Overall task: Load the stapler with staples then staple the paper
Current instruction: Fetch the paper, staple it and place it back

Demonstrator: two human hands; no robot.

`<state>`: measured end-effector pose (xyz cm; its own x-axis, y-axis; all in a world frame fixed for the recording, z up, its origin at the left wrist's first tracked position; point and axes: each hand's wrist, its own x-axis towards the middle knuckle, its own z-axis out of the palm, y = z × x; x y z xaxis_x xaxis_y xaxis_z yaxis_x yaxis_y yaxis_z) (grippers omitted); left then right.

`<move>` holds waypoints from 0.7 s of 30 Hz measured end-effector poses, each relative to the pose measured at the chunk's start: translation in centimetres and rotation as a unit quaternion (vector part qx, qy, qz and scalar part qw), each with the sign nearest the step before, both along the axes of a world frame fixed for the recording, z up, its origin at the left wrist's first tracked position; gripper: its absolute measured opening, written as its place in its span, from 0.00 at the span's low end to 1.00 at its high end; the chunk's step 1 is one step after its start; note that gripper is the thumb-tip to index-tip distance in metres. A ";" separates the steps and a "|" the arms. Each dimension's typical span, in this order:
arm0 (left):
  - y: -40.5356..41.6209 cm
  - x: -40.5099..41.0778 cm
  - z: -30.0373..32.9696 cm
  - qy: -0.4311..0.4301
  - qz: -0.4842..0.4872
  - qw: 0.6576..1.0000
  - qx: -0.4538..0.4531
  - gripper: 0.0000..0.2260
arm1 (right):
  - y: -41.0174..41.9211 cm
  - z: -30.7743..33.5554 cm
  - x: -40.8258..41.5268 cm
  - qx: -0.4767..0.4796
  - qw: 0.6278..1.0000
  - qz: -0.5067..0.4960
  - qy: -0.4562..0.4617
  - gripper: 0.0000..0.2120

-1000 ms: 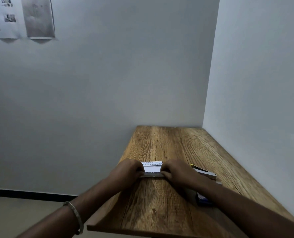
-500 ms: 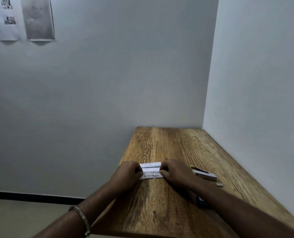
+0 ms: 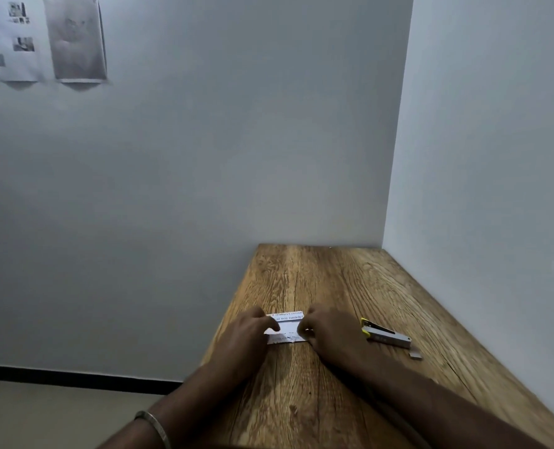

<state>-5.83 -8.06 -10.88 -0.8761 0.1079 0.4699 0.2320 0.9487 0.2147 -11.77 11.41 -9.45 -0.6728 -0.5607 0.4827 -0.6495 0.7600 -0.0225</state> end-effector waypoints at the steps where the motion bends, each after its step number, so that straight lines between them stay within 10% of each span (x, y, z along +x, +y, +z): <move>1: 0.1 0.0 0.1 0.004 -0.012 1.000 -0.025 0.12 | -0.1 0.1 0.1 0.021 1.000 0.016 0.012 0.07; 6: 0.1 0.0 0.0 -0.015 -0.008 0.997 -0.076 0.13 | 0.2 0.2 0.1 0.124 0.989 0.064 0.056 0.10; 21: -1.1 0.3 3.2 -0.171 0.166 0.947 0.216 0.12 | -0.1 -0.9 0.2 0.030 0.998 0.044 0.023 0.13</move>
